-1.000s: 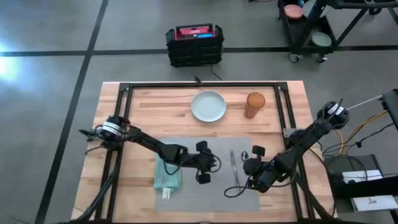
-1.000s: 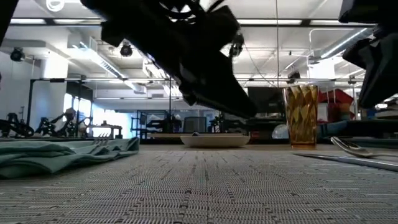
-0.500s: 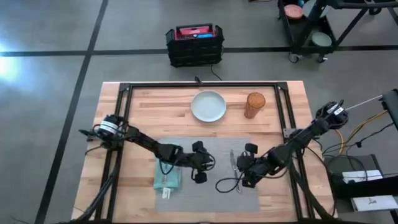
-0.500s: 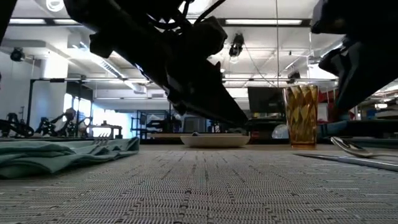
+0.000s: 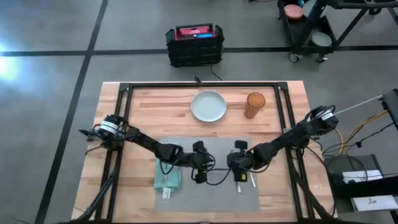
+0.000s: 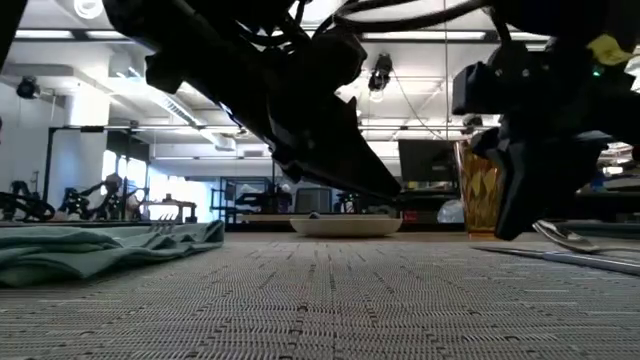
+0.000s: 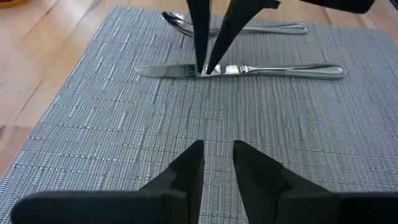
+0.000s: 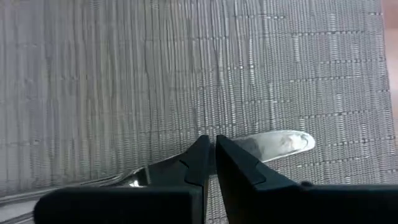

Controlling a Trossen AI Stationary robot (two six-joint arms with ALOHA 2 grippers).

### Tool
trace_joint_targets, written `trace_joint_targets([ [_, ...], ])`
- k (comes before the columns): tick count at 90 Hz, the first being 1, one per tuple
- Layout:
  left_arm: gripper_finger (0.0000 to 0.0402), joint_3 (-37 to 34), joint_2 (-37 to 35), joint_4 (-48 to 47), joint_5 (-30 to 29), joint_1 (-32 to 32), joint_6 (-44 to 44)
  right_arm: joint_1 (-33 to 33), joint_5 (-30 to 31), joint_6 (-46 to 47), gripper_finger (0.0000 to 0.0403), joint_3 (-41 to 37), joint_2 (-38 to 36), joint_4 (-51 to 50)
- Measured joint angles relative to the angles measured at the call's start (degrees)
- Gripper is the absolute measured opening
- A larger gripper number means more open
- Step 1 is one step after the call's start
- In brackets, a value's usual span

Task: Set table place
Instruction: Put the table knife on the table mat to the left of the spoon

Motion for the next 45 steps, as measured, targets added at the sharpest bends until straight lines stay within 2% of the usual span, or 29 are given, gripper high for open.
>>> trace_joint_targets([
  [45,0.0073,0.0,0.0,0.4,0.0,-0.2,0.6,0.0,0.0,0.1,0.0013,0.0,-1.5,-0.3],
])
